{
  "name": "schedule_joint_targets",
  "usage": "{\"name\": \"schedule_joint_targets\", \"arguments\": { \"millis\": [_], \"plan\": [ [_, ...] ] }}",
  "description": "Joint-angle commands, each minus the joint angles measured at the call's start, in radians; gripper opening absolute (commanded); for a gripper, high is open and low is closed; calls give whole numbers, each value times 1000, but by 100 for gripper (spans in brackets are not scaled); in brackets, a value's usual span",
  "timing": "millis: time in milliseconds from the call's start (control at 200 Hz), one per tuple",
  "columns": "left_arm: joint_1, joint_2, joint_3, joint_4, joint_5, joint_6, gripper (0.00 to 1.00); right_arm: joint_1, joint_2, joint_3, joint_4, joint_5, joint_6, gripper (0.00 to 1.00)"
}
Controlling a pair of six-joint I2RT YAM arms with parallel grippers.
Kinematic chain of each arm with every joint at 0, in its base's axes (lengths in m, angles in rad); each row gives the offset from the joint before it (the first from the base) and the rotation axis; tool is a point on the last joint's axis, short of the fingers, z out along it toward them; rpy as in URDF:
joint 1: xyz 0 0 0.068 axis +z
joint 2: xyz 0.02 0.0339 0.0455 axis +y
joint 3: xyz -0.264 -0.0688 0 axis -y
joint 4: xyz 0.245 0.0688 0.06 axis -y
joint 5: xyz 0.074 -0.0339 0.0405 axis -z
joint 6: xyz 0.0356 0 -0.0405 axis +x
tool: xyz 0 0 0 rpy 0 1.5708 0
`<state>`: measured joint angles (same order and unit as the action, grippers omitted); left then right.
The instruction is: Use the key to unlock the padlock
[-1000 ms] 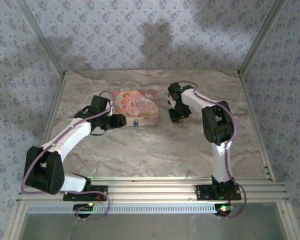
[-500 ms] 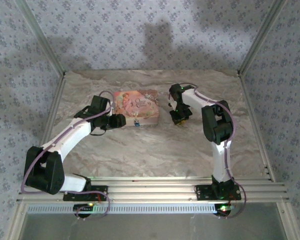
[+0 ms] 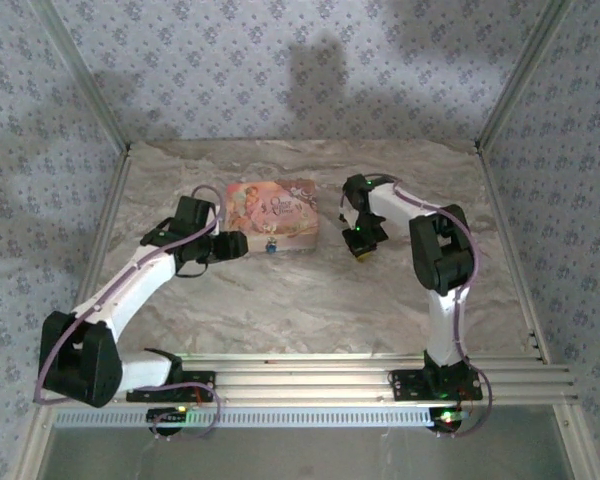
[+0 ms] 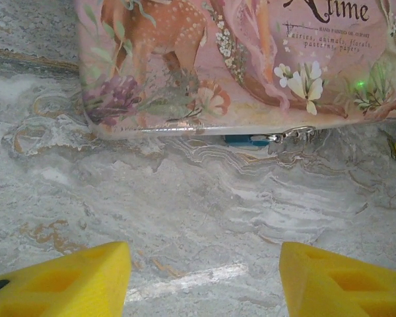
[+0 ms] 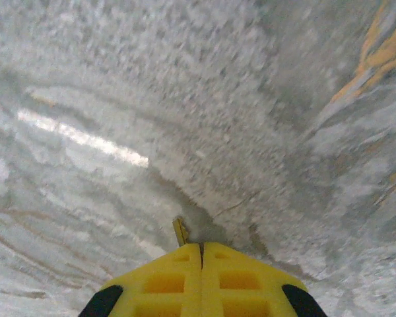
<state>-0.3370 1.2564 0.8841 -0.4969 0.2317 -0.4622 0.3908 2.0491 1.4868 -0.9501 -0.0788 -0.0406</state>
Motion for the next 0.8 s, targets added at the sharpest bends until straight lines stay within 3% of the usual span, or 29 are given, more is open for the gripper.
{"name": "schedule_joint_targets", "arguments": {
  "millis": [0,235,395,520,794],
  "plan": [
    [-7,-48,-22,25,15,-13,63,8,-77,-45,25,-55,17,0],
    [-16,-142,-95,220,101,-46,67,14,-184,-139,133,-117,58,0],
    [-20,-126,-86,252,181,-84,69,14,-237,-165,186,-156,95,0],
    [-31,-99,-86,296,248,-150,66,17,-290,-170,230,-189,134,0],
    [-98,-52,-69,419,282,-262,61,89,-485,-234,386,-210,256,0]
  ]
}}
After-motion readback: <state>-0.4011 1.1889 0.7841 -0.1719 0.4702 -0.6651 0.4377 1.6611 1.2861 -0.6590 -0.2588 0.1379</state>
